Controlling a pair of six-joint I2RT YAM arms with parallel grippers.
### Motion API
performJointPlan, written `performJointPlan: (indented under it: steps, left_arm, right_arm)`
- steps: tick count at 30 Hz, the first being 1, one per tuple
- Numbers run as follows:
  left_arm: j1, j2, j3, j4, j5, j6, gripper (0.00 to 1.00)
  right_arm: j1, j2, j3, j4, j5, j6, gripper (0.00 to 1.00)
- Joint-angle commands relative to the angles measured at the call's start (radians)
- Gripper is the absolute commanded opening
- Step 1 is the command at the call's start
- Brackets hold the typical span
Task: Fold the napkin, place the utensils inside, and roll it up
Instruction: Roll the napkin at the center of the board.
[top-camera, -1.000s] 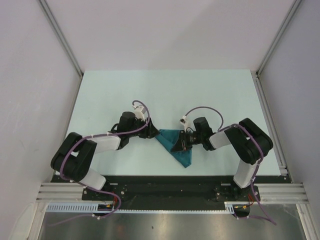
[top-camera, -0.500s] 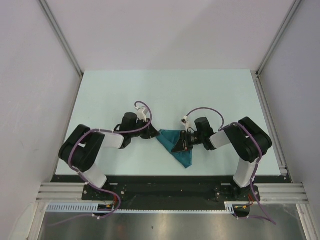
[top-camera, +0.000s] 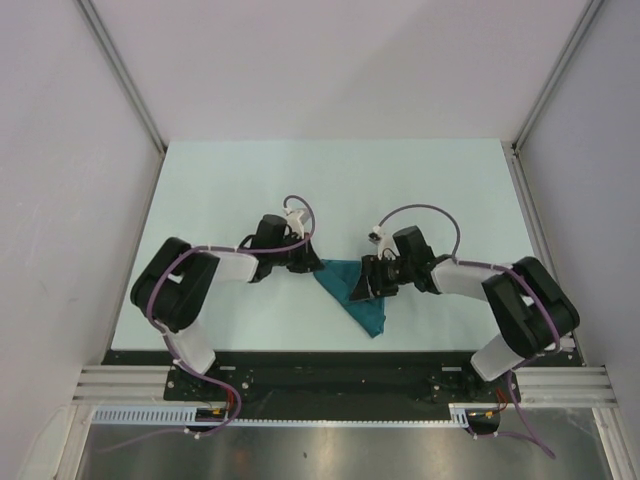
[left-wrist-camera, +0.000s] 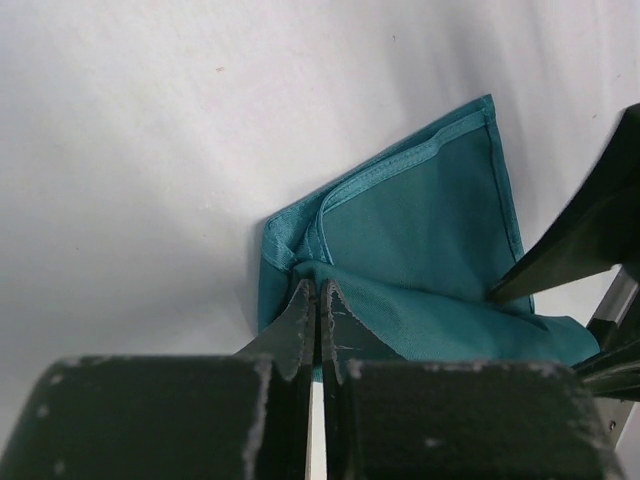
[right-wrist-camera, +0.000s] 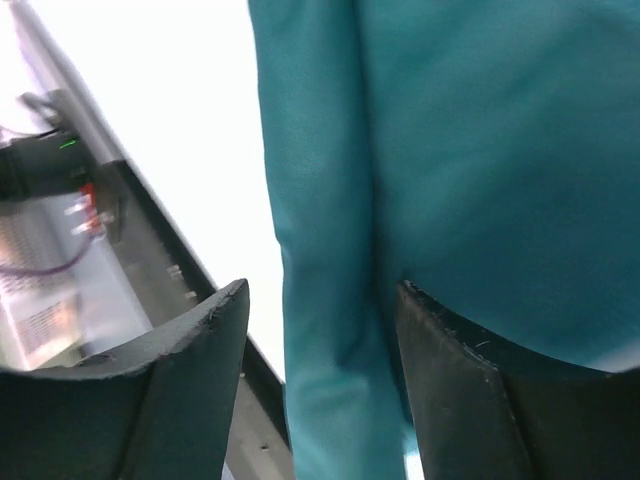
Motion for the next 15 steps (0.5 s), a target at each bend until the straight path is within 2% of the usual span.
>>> performJointPlan:
  steps: [1,6,10,15]
  left_arm:
    - [-0.018,0.022,0.051,-0.077,-0.008,0.046,0.0]
    - [-0.021,0.039,0.078,-0.111,-0.01,0.055,0.0]
    - [-0.023,0.047,0.088,-0.125,-0.011,0.052,0.0]
    - [-0.023,0.05,0.091,-0.126,-0.008,0.042,0.0]
  right_arm:
    - [0.061,-0.164,0.064,-0.22,0.276,-0.115,0.66]
    - [0.222,-0.274,0.078,-0.219,0.604,-0.169,0.68]
    - [0.407,-0.253,0.099,-0.215,0.866,-0.238,0.68]
    - [0.508,-0.178,0.126,-0.199,0.999,-0.287,0.68]
